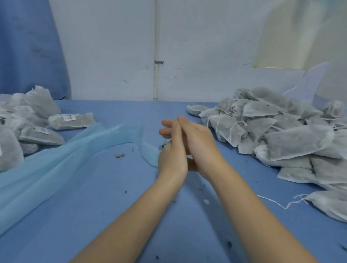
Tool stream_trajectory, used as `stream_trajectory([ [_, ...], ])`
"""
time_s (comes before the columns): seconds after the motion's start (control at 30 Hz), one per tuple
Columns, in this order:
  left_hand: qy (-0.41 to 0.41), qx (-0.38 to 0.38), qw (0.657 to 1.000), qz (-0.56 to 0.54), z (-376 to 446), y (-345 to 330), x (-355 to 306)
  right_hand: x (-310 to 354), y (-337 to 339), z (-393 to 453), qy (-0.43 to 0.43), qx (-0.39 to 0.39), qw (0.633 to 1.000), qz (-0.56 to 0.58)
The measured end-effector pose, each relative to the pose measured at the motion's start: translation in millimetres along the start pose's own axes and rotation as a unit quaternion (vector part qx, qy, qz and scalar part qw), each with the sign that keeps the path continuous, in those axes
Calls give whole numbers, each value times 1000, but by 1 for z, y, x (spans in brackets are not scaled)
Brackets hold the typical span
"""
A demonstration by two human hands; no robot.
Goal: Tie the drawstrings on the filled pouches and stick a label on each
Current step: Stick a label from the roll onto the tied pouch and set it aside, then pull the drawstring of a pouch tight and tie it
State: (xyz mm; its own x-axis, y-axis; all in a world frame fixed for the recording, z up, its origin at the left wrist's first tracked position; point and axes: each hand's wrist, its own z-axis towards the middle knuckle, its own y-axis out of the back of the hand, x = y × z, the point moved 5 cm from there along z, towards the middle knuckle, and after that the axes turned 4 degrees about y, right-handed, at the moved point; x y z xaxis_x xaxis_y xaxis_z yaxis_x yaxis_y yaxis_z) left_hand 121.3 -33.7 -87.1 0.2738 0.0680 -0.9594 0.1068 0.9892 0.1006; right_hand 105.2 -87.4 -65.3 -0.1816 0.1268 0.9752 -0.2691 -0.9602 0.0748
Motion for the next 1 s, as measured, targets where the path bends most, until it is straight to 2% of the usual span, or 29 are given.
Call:
stream_trajectory([
  [0.07, 36, 82, 995, 39, -7, -21, 4, 1, 31, -11, 24, -49, 998, -10],
  [0.1, 34, 126, 989, 76, -11, -39, 6, 1, 46, -17, 45, -75, 996, -17],
  [0.17, 20, 155, 978, 140, -26, -68, -1, -1, 78, -29, 73, -129, 989, -27],
  [0.23, -12, 209, 964, 162, -37, -97, -15, -3, 111, -41, 88, -186, 978, -34],
  [0.33, -95, 271, 889, 357, -58, -144, -31, -8, 155, -61, 97, -245, 962, -67],
  [0.37, -132, 289, 860, 399, -66, -161, -35, -10, 166, -67, 98, -256, 959, -75],
  [0.43, -176, 316, 823, 437, -81, -186, -37, -14, 186, -78, 98, -276, 953, -85],
  [0.53, -205, 322, 809, 447, -95, -210, -35, -21, 206, -91, 91, -288, 949, -94],
  [0.6, -206, 316, 831, 409, -99, -220, -30, -24, 216, -100, 86, -293, 947, -104],
  [0.73, -147, 314, 875, 339, -100, -230, -19, -27, 230, -114, 75, -306, 942, -116],
  [0.8, -162, 270, 881, 354, -97, -223, -23, -26, 234, -120, 90, -324, 935, -111],
  [0.9, -159, 197, 914, 317, -86, -200, -32, -21, 237, -127, 122, -379, 903, -160],
  [1.0, -118, 134, 946, 270, -72, -169, -40, -24, 234, -124, 93, -393, 896, -185],
])
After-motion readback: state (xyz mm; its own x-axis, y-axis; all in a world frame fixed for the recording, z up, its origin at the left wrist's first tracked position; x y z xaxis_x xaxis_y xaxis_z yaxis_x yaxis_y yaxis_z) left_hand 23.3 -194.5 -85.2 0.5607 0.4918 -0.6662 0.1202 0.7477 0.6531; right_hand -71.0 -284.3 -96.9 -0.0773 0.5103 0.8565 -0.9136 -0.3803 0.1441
